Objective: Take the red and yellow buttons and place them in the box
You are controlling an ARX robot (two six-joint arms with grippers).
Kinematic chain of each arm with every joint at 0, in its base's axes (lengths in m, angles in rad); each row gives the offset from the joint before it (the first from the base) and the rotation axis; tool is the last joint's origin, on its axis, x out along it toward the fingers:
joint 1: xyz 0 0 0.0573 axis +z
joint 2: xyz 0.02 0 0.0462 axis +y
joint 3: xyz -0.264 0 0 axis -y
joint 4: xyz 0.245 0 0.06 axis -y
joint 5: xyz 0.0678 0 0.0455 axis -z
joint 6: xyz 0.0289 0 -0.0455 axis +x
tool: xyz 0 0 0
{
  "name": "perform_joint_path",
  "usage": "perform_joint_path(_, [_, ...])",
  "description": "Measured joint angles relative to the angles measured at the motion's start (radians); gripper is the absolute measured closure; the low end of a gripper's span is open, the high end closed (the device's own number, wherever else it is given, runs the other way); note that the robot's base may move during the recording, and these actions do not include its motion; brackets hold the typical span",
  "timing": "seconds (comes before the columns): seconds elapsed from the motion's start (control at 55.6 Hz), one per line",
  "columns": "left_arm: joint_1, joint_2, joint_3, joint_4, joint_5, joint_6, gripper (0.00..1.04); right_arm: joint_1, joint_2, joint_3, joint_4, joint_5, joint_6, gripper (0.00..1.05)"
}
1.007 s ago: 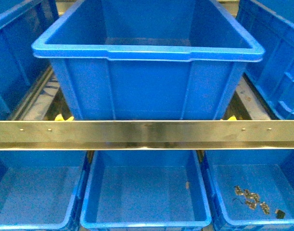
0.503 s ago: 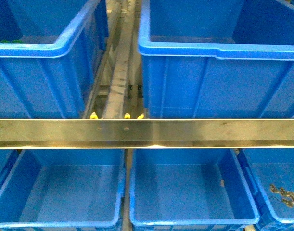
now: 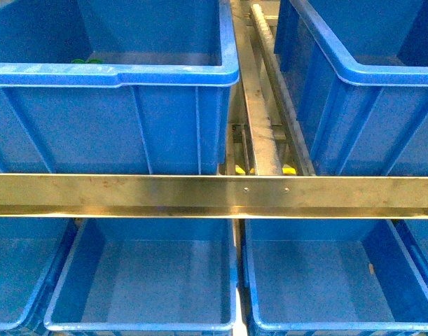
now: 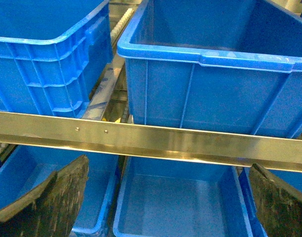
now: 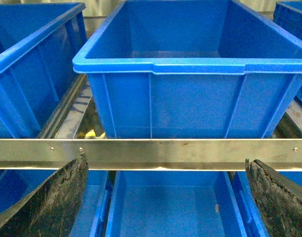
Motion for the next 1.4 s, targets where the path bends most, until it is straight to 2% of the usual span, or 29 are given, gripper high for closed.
perform_joint_path(0.144, [0.0,0.0,0.0,0.0,0.002,0.0,0.08,0.0,0.0,0.0,0.0,0.0,0.0,0.07])
perform_joint_path(0.198, [-0.003,0.075,0.047,-0.122,0.031,-0.039,0.08,0.0,0.0,0.0,0.0,0.0,0.0,0.07])
perform_joint_path(0.234, [-0.016,0.153,0.078,-0.134,0.02,-0.043,0.08,0.0,0.0,0.0,0.0,0.0,0.0,0.07])
perform_joint_path(0.396, [-0.027,0.598,0.354,0.098,0.01,-0.048,0.08,0.0,0.0,0.0,0.0,0.0,0.0,0.07])
perform_joint_path(0.593, [-0.045,0.931,0.711,0.096,-0.069,-0.028,0.08,0.0,0.0,0.0,0.0,0.001,0.0,0.07])
perform_joint_path(0.827, [-0.101,1.268,1.086,-0.014,-0.232,0.018,0.08,0.0,0.0,0.0,0.0,0.001,0.0,0.07])
perform_joint_path(1.061, [-0.123,1.571,1.402,-0.177,-0.333,0.018,0.08,0.0,0.0,0.0,0.0,0.001,0.0,0.07])
perform_joint_path(1.259, [-0.093,1.784,1.641,-0.296,-0.361,-0.022,0.08,0.0,0.0,0.0,0.0,0.001,0.0,0.07])
perform_joint_path(1.403, [-0.082,1.884,1.735,-0.309,-0.364,-0.047,0.08,0.0,0.0,0.0,0.0,0.0,0.0,0.07])
